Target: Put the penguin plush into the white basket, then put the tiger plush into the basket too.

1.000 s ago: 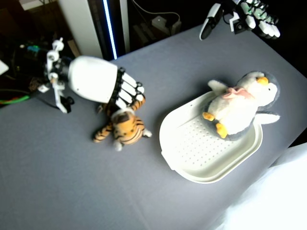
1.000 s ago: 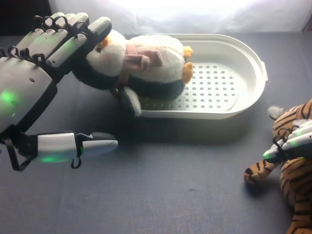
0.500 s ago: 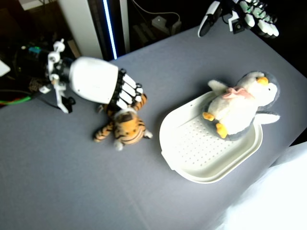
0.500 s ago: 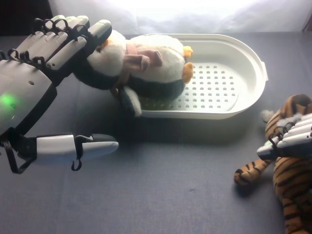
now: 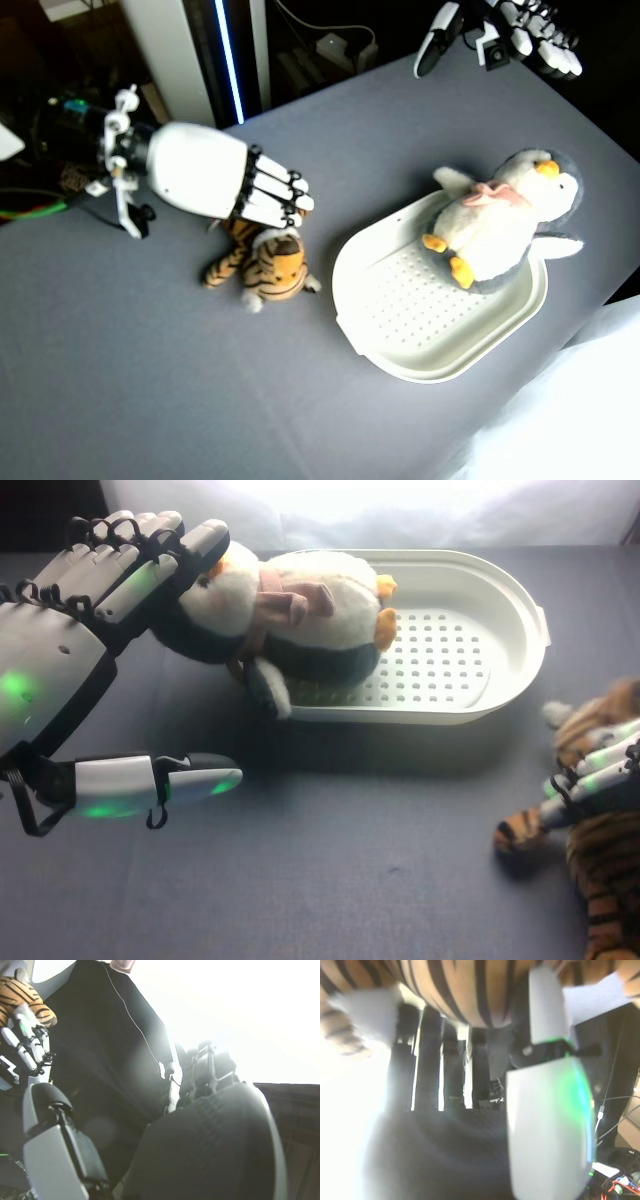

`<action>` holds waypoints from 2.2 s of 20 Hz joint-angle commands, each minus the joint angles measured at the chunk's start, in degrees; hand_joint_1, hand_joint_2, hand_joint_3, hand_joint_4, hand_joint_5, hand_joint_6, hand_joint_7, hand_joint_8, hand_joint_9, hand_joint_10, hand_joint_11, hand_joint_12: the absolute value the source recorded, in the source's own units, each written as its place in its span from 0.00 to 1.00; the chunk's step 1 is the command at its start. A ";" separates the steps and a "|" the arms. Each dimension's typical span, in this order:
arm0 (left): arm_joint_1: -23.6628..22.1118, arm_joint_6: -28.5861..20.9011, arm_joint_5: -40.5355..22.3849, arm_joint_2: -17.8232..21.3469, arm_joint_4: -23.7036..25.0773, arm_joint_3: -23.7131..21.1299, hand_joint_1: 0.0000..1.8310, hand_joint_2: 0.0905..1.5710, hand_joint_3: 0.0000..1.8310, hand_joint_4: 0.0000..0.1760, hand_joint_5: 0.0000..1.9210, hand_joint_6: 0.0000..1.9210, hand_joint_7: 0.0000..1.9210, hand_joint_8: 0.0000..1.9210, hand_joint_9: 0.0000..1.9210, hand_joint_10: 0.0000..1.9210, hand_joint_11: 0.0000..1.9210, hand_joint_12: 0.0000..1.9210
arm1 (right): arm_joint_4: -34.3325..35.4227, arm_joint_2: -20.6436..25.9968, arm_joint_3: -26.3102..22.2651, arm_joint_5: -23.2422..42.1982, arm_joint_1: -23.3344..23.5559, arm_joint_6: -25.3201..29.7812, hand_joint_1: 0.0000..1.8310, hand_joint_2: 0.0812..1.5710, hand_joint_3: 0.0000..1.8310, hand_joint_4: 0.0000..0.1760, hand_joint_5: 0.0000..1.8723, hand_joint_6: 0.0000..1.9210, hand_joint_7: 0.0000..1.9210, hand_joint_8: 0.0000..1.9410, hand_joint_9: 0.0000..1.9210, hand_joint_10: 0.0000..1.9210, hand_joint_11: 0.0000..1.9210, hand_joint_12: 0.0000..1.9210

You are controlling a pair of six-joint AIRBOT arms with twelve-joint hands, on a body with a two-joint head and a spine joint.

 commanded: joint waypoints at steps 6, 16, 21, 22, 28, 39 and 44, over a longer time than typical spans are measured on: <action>-0.18 -0.46 -7.71 0.37 0.81 -0.26 0.38 0.51 0.01 0.95 0.00 0.00 0.00 0.00 0.00 0.00 0.00 0.00 | 3.30 -1.26 1.91 3.91 2.54 -0.90 0.97 0.75 0.00 0.00 0.46 0.76 0.39 0.78 0.44 0.88 0.46 0.92; 1.14 -0.74 -9.03 0.15 -0.18 -0.37 0.37 0.51 0.00 1.00 0.00 0.00 0.00 0.00 0.00 0.00 0.00 0.00 | 11.51 -1.93 4.11 15.39 11.84 -8.33 0.91 0.61 0.02 0.00 0.70 0.07 0.60 0.24 0.57 0.45 0.48 0.75; 1.21 -0.74 -9.19 0.00 -0.37 -0.29 0.38 0.50 0.00 0.94 0.00 0.00 0.00 0.00 0.00 0.00 0.00 0.00 | 13.42 -6.82 8.82 14.10 21.79 -11.82 0.69 0.72 0.00 0.00 0.55 0.35 0.44 0.76 0.49 0.91 0.46 0.98; 1.21 -0.74 -9.21 -0.02 -0.37 -0.26 0.39 0.51 0.00 0.91 0.00 0.00 0.00 0.00 0.00 0.00 0.00 0.00 | 13.25 -8.29 9.96 12.66 23.51 -11.82 0.69 0.70 0.00 0.00 0.59 0.32 0.47 0.71 0.46 0.78 0.42 0.91; 1.20 -0.82 -9.81 -0.07 -0.36 -0.17 0.39 0.51 0.00 0.99 0.00 0.00 0.00 0.00 0.00 0.00 0.00 0.00 | 9.42 -16.03 15.37 1.09 29.44 -11.70 0.71 0.56 0.00 0.00 0.49 0.05 0.44 0.09 0.41 0.28 0.37 0.50; 2.25 -1.31 -12.97 -0.15 -2.05 -0.37 0.39 0.52 0.00 1.00 0.00 0.00 0.00 0.00 0.00 0.00 0.00 0.00 | 22.47 -7.80 11.13 17.18 20.25 -8.18 0.51 0.55 0.01 0.49 0.04 0.00 0.03 0.00 0.00 0.00 0.00 0.00; 2.44 -1.38 -15.04 -1.04 -2.82 -0.28 0.36 0.51 0.00 1.00 0.00 0.00 0.01 0.00 0.02 0.01 0.01 0.01 | 30.59 -4.33 6.14 37.82 7.57 -3.88 0.52 0.61 0.01 0.67 0.08 0.00 0.06 0.00 0.03 0.00 0.01 0.01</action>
